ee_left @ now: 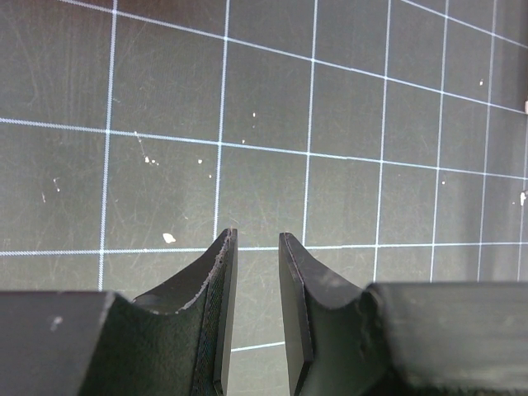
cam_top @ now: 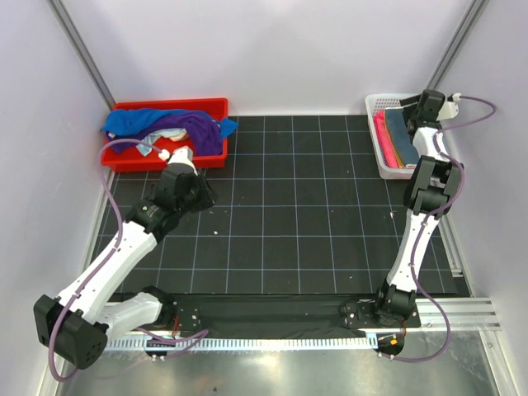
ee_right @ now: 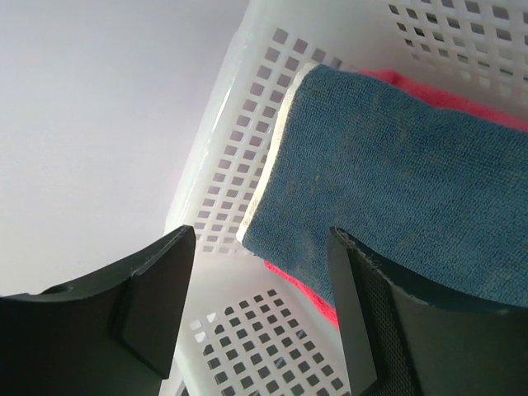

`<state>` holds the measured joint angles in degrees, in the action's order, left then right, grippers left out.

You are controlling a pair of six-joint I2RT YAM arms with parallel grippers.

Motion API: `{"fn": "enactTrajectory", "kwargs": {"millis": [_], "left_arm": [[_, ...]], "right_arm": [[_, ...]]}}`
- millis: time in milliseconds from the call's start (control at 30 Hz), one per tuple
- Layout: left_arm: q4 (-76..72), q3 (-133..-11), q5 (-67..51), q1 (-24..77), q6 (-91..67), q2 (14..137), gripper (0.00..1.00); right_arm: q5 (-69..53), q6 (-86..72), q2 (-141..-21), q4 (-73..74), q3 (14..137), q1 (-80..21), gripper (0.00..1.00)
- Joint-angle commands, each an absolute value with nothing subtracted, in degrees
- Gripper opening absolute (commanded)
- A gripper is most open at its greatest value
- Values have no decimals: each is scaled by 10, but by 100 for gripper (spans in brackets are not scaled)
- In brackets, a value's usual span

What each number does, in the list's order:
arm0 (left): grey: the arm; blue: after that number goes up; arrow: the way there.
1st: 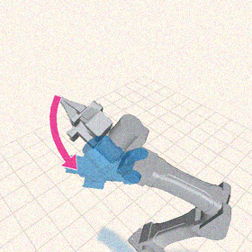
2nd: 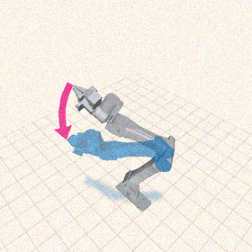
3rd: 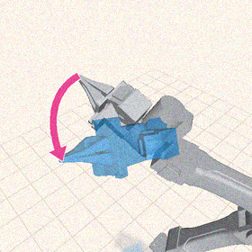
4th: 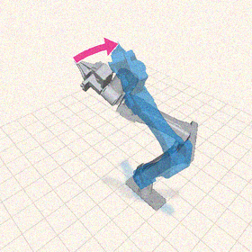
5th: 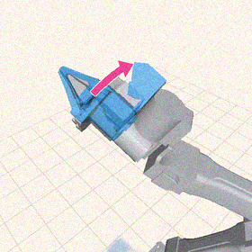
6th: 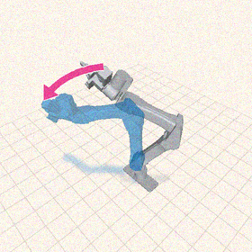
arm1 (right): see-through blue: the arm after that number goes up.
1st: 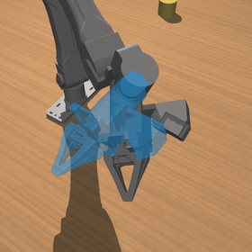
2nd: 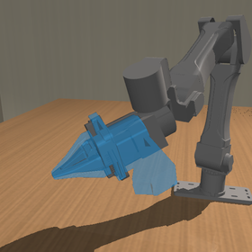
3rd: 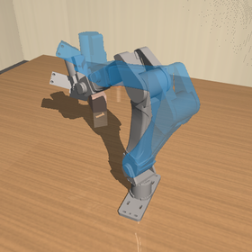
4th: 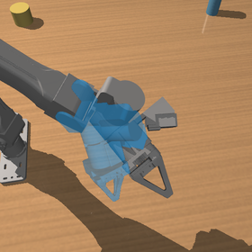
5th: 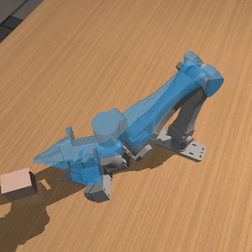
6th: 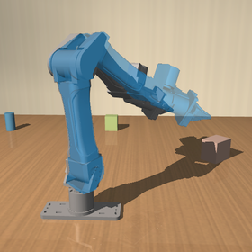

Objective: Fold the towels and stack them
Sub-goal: Neatly place the folded towel into the bin, then grab crumpled towel

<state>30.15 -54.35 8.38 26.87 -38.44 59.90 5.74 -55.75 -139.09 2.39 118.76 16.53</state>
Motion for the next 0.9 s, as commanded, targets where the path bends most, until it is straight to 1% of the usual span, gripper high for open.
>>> {"fn": "enactTrajectory", "kwargs": {"millis": [0,100,200,233,267,300,333,367,467,567,633,700,800,867], "left_arm": [[277,-565,98,266,-381,606,31],[275,-589,118,266,-385,618,31],[278,-630,160,265,-385,650,34],[280,-641,176,265,-383,661,37],[280,-654,218,265,-380,684,38],[280,-678,233,261,-376,698,40],[273,-693,249,258,-373,711,43],[271,-707,267,250,-369,729,45],[265,-799,268,208,-362,827,50],[269,-858,267,184,-357,891,54],[268,-909,259,163,-350,954,56],[267,-939,239,146,-347,1018,59],[253,-1002,202,127,-326,1085,62],[252,-1049,200,123,-308,1149,63]], "right_arm": [[49,-566,-1315,22,1203,162,72],[29,-590,-1270,22,1157,156,72],[15,-591,-1224,30,1115,133,72],[11,-588,-1211,31,1100,125,72],[7,-585,-1187,26,1083,109,72],[8,-582,-1171,25,1045,102,72],[8,-576,-1158,19,1022,95,72],[-13,-575,-1144,15,1000,79,72],[-30,-560,-1079,-13,891,46,71],[-34,-525,-1051,-11,836,17,71],[-37,-509,-1027,-13,814,0,71],[-33,-476,-1010,-8,793,-45,71],[-27,-447,-989,12,773,-73,71],[-34,-444,-978,3,751,-90,71]]}}
